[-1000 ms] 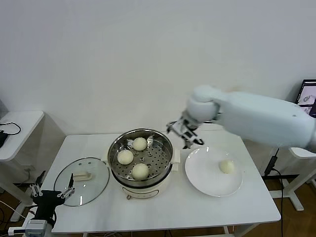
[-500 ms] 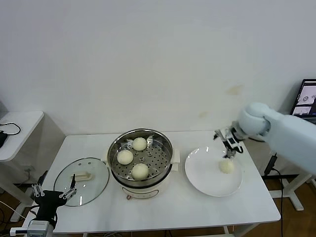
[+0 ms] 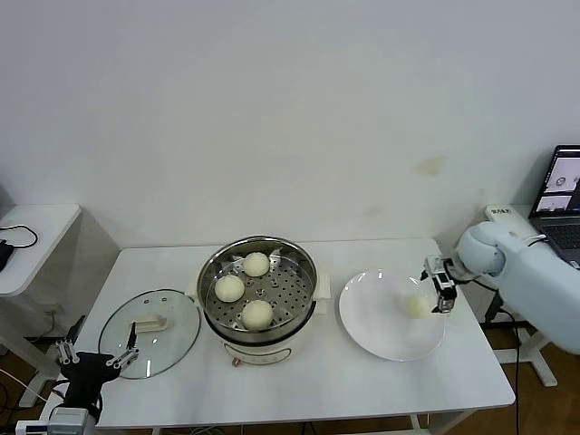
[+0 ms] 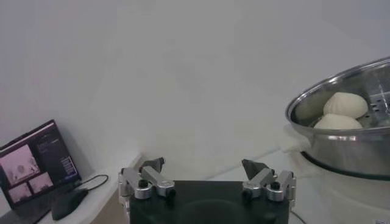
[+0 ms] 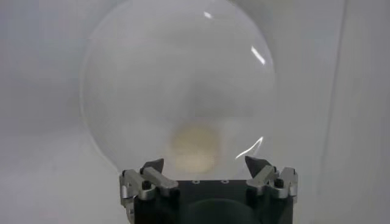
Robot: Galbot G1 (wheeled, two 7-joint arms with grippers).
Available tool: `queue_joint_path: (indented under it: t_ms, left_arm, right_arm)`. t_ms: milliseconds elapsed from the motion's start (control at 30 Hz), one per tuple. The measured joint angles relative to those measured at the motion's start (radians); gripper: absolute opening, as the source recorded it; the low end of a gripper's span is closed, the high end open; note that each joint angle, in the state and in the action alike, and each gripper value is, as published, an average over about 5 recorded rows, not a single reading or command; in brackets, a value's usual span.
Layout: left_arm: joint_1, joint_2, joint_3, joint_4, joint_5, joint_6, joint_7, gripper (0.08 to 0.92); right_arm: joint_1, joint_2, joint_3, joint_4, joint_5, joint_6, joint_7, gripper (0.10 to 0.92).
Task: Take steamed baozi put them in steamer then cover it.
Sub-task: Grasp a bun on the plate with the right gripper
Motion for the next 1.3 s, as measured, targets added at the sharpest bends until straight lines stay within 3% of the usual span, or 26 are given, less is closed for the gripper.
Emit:
queue_joint_path:
  t_ms: [633, 1300]
  left_arm:
    - [-0.002, -0.001, -0.011, 0.010, -0.002, 0.000, 0.001, 0.823]
    - [0.001, -0.008, -0.013, 0.010, -0.006, -0.005, -0.001, 0.823]
  right_arm:
    - [-0.094, 0.150, 0.092, -0.213, -0.077, 0.021, 0.024, 0.820]
    - [-0.092, 0.180, 0.103, -0.249, -0.081, 0.011, 0.031, 0.655]
